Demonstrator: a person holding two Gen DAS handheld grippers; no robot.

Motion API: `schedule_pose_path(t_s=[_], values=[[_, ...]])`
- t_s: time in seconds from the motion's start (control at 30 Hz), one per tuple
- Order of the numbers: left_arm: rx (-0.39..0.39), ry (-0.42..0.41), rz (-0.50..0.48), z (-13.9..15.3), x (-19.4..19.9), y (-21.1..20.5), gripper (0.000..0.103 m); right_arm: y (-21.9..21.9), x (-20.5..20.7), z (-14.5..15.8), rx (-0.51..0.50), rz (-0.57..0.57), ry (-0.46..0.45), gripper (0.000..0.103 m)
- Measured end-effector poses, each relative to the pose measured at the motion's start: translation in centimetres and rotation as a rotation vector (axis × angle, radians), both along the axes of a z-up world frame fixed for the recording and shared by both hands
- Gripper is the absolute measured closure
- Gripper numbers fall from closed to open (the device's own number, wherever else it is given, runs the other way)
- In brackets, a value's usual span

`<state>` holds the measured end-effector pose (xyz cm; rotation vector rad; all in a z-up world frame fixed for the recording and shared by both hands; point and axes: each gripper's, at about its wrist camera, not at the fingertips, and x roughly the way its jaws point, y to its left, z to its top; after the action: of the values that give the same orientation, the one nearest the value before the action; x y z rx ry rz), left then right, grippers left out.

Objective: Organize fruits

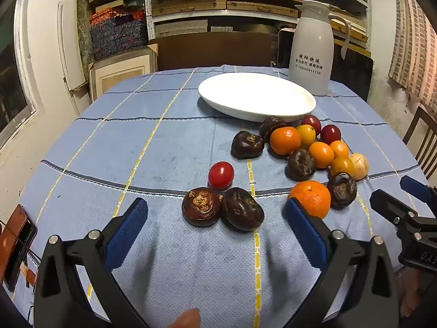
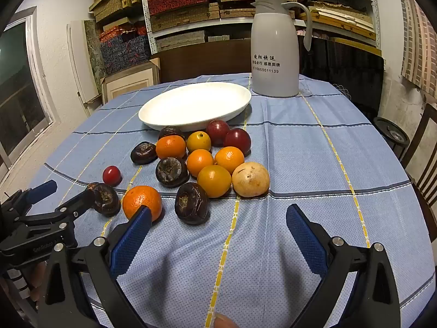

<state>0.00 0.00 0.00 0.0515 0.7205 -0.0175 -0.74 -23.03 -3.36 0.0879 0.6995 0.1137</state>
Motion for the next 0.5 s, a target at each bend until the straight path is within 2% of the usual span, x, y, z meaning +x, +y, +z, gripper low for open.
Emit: schedule_pose_path(t_s=[0.5], values=[[0.004, 0.006, -0.007, -0.42, 0.35, -0.34, 0.004, -0.06, -0.05, 0.04, 0.0, 0.0, -0.003, 0.004]])
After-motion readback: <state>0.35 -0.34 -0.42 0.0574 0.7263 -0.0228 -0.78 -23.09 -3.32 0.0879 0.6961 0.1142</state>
